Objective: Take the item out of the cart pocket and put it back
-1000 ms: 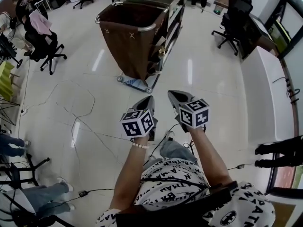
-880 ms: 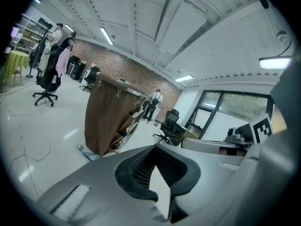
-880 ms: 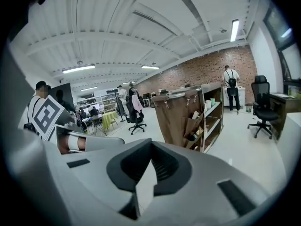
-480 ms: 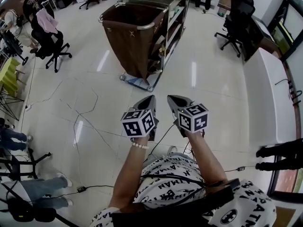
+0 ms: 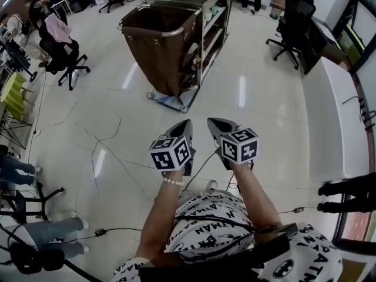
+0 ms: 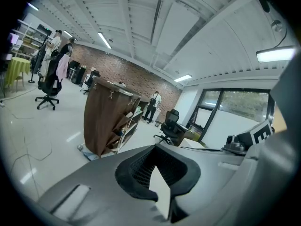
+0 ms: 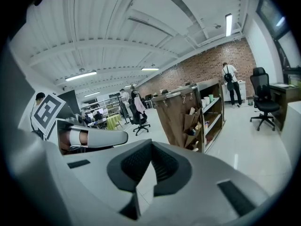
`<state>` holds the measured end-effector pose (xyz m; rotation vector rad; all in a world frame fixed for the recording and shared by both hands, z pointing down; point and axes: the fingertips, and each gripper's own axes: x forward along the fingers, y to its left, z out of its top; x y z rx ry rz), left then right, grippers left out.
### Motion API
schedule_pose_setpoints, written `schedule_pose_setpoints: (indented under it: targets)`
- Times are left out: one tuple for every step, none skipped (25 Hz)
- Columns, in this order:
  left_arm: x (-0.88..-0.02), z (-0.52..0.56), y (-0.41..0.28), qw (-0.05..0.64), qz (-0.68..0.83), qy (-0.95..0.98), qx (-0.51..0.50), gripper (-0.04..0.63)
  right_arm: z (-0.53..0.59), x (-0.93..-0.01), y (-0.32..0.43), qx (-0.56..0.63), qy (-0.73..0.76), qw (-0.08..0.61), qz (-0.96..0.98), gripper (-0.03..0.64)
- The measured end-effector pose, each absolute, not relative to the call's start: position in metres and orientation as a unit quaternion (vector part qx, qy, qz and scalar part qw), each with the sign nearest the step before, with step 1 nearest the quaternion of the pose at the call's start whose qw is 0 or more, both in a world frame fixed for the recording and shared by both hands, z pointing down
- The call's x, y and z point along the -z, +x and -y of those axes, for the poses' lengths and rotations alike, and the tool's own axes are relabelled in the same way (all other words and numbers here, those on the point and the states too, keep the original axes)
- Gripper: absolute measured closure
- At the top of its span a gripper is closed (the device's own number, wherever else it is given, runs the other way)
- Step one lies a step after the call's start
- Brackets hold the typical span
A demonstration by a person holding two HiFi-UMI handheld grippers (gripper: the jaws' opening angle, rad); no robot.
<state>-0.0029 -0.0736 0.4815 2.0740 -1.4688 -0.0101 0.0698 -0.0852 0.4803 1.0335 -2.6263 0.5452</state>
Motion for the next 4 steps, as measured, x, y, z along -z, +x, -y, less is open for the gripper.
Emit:
schedule_pose_setpoints:
  targets:
    - [-0.483, 0.073, 0.000, 0.296, 0.552, 0.780, 0.003, 0.593, 0.085, -0.482, 0.074, -0.189, 0.357, 0.132, 0.905, 0.604]
    - [-0.484, 0.072, 0.003, 0.296, 0.552, 0.780, 0.003, 0.593, 0.085, -0.483, 0.077, -0.190, 0.358, 0.132, 0.905, 0.604]
    - [-0.484, 0.072, 0.006, 0.296, 0.552, 0.780, 0.004, 0.593, 0.085, -0.485, 0.081, -0.190, 0.358, 0.131, 0.904, 0.604]
    - [-0.485, 0.071, 0.008, 0.296, 0.553, 0.779, 0.004, 0.593, 0.084, -0.486, 0.084, -0.191, 0.359, 0.130, 0.904, 0.604]
